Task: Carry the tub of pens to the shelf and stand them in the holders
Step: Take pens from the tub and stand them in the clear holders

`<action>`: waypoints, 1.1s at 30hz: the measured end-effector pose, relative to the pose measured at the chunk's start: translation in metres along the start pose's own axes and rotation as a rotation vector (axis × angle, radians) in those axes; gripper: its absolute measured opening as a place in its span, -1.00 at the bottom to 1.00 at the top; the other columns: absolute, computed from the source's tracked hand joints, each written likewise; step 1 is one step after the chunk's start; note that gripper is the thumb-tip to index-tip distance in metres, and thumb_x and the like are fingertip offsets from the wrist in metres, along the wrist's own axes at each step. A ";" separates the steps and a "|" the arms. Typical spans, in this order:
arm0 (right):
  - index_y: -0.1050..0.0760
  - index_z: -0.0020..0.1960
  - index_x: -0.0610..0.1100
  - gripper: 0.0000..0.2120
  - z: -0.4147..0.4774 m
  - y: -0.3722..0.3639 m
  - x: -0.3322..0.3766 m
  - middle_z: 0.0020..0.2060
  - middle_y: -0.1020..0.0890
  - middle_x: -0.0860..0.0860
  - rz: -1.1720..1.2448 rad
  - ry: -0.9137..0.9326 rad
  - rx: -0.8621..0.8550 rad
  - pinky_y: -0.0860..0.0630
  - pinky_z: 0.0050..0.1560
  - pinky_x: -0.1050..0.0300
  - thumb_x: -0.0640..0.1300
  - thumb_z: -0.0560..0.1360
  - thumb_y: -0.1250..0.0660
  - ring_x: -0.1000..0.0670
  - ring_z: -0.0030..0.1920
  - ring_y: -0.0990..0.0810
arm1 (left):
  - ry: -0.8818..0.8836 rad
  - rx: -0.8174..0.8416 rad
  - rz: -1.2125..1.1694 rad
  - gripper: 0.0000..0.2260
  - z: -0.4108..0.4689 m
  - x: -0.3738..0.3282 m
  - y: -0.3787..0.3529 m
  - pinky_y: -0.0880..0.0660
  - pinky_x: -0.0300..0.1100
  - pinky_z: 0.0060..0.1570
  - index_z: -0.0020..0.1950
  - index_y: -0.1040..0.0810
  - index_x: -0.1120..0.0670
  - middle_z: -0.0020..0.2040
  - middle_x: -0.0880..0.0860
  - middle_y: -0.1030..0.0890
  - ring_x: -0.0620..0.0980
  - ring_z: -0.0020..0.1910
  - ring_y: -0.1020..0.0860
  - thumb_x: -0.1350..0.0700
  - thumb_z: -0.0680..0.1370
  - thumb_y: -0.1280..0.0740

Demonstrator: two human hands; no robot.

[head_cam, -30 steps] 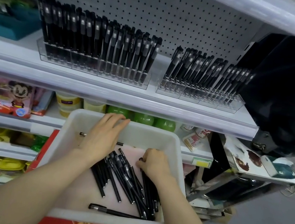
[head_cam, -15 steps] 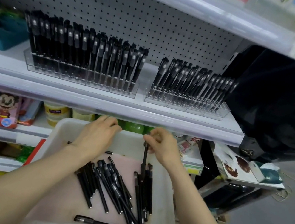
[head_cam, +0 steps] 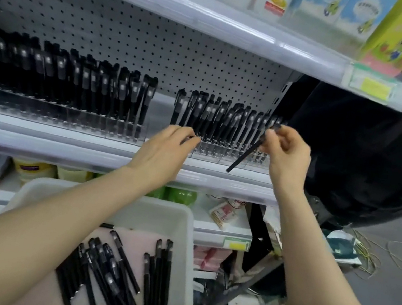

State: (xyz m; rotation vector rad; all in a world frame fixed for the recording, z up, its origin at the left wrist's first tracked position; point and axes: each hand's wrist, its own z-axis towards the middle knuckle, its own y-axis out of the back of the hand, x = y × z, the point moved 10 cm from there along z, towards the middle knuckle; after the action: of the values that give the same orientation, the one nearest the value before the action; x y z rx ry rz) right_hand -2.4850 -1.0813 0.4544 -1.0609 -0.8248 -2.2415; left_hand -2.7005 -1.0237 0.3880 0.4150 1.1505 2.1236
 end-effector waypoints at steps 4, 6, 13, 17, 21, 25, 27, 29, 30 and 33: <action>-0.57 0.06 -0.16 -0.85 0.029 0.018 0.003 -0.22 -0.69 0.00 0.012 0.028 -0.102 -0.63 0.02 -0.03 -0.10 0.57 -0.33 0.06 -0.25 -0.69 | 0.050 0.001 0.031 -0.50 0.007 0.005 -0.009 -0.41 0.00 0.27 0.44 -0.39 0.16 0.34 0.12 -0.46 0.12 0.32 -0.39 0.27 0.51 -0.37; -0.57 0.07 -0.16 -0.84 0.039 0.018 0.007 -0.20 -0.68 0.01 0.005 0.041 -0.120 -0.62 0.02 -0.02 -0.09 0.57 -0.33 0.07 -0.23 -0.70 | 0.069 -0.011 0.043 -0.52 0.006 0.005 -0.009 -0.44 0.02 0.23 0.41 -0.44 0.17 0.30 0.13 -0.50 0.14 0.28 -0.43 0.29 0.49 -0.38; -0.56 0.10 -0.08 -0.86 0.055 -0.010 0.015 -0.14 -0.68 0.05 -0.028 0.089 -0.060 -0.63 0.02 0.01 -0.09 0.57 -0.34 0.03 -0.12 -0.69 | 0.087 -0.037 0.048 -0.52 0.007 0.006 -0.009 -0.48 0.02 0.17 0.35 -0.51 0.17 0.23 0.11 -0.56 0.13 0.21 -0.48 0.33 0.43 -0.41; -0.55 0.19 -0.15 -0.78 0.056 -0.025 0.014 -0.14 -0.66 0.06 -0.048 0.084 -0.013 -0.62 -0.01 0.17 -0.11 0.58 -0.33 0.06 -0.10 -0.67 | 0.104 -0.015 0.042 -0.51 0.007 0.006 -0.012 -0.45 0.00 0.23 0.39 -0.47 0.14 0.26 0.07 -0.53 0.10 0.25 -0.45 0.30 0.46 -0.39; -0.56 0.24 -0.16 -0.72 0.059 -0.032 0.012 -0.08 -0.68 0.04 -0.082 0.087 0.000 -0.61 0.07 0.07 -0.08 0.58 -0.34 0.08 -0.09 -0.67 | 0.110 -0.017 0.041 -0.50 0.007 0.007 -0.012 -0.46 0.01 0.23 0.37 -0.49 0.15 0.24 0.08 -0.55 0.11 0.23 -0.46 0.32 0.43 -0.41; -0.57 0.21 -0.14 -0.74 0.062 -0.034 0.013 -0.08 -0.67 0.03 -0.135 0.096 0.012 -0.58 0.12 0.00 -0.07 0.57 -0.35 0.02 -0.05 -0.65 | 0.109 -0.027 0.041 -0.50 0.007 0.007 -0.013 -0.45 0.00 0.23 0.37 -0.49 0.16 0.23 0.09 -0.55 0.11 0.22 -0.46 0.32 0.42 -0.42; -0.56 0.24 -0.17 -0.72 0.061 -0.039 0.008 -0.07 -0.67 0.01 -0.161 0.085 0.050 -0.58 0.14 0.02 -0.08 0.57 -0.35 0.00 -0.03 -0.66 | 0.106 -0.032 0.044 -0.49 0.006 0.006 -0.013 -0.44 0.01 0.25 0.36 -0.49 0.16 0.23 0.09 -0.55 0.11 0.22 -0.46 0.32 0.41 -0.42; -0.55 0.25 -0.20 -0.70 0.056 -0.052 -0.004 -0.06 -0.67 -0.03 -0.192 0.056 0.125 -0.58 0.14 0.01 -0.10 0.57 -0.35 -0.03 -0.04 -0.67 | 0.105 -0.032 0.042 -0.48 0.006 0.006 -0.014 -0.44 0.01 0.25 0.36 -0.50 0.15 0.23 0.08 -0.56 0.11 0.22 -0.46 0.32 0.41 -0.43; -0.55 0.25 -0.20 -0.71 0.052 -0.057 -0.012 -0.05 -0.68 -0.06 -0.213 0.039 0.157 -0.58 0.15 -0.02 -0.10 0.58 -0.34 -0.05 -0.05 -0.67 | 0.105 -0.031 0.040 -0.48 0.006 0.006 -0.014 -0.45 0.01 0.25 0.36 -0.50 0.15 0.22 0.08 -0.56 0.11 0.22 -0.46 0.32 0.40 -0.43; -0.57 0.22 -0.19 -0.74 0.044 -0.061 -0.025 -0.08 -0.70 -0.10 -0.243 -0.001 0.160 -0.58 0.08 0.03 -0.08 0.59 -0.31 -0.03 -0.10 -0.69 | 0.098 -0.034 0.046 -0.49 0.006 0.006 -0.014 -0.45 0.00 0.25 0.37 -0.49 0.15 0.23 0.08 -0.55 0.10 0.22 -0.46 0.31 0.41 -0.43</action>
State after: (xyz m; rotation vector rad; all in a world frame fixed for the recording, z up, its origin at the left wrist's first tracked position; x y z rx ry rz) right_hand -2.4908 -1.0034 0.4387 -0.9287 -1.1673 -2.3236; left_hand -2.6960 -1.0104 0.3791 0.3281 1.1679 2.2218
